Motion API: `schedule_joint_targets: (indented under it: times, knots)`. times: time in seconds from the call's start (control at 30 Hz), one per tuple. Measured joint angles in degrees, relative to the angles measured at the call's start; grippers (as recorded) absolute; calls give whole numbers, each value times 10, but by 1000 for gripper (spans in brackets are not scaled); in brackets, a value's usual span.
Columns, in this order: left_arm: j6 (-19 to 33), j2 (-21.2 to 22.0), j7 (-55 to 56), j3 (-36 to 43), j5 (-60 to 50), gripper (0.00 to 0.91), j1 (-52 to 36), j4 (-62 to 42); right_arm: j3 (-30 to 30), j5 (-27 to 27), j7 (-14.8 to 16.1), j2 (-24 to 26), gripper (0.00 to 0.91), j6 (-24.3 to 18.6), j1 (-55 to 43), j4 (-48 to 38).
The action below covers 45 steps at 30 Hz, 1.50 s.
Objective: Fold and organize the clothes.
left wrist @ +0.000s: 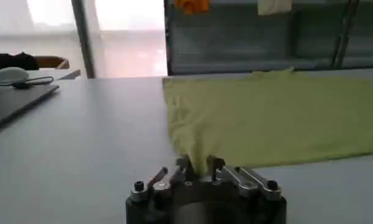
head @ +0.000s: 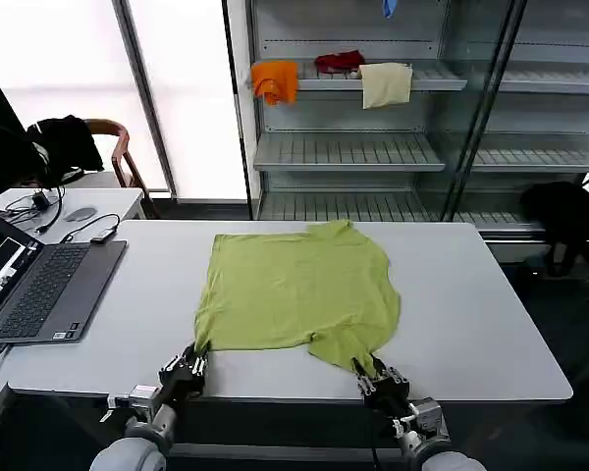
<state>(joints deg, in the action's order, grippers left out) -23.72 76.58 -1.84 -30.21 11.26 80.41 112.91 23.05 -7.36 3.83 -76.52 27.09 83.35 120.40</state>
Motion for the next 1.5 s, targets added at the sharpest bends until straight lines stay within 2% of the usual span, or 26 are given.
schedule_joint_targets:
  times: [0.23, 0.57, 0.97, 1.33, 1.37, 1.4, 1.43, 1.47, 1.5]
  knots:
    - [6, 3, 3, -6, 4, 0, -4, 11, 8, -2, -10, -8, 0, -2, -14, 9]
    - [-6, 5, 5, -5, 16, 0, -40, 21, 2, 3, -16, -31, 0, 18, -78, -9]
    - [-19, 15, 20, 4, 21, 0, -120, -14, -4, 6, -23, -63, 0, 34, -203, -93]
    - [-18, 23, 24, 11, 18, 10, -188, -76, -6, 25, -17, -80, 0, 30, -297, -178]
    - [-18, 24, 24, 12, 17, 20, -193, -82, -6, 28, -16, -81, 0, 28, -303, -185]
    - [-18, 25, 24, 13, 15, 202, -198, -88, -6, 31, -15, -83, 0, 27, -308, -192]
    - [-17, 26, 24, 15, 13, 907, -202, -94, -6, 33, -15, -84, 715, 25, -314, -200]
    - [-17, 26, 24, 16, 12, 907, -206, -100, -6, 36, -15, -85, 907, 24, -318, -207]
    - [-17, 27, 24, 17, 10, 907, -209, -105, -6, 39, -16, -86, 907, 24, -323, -213]
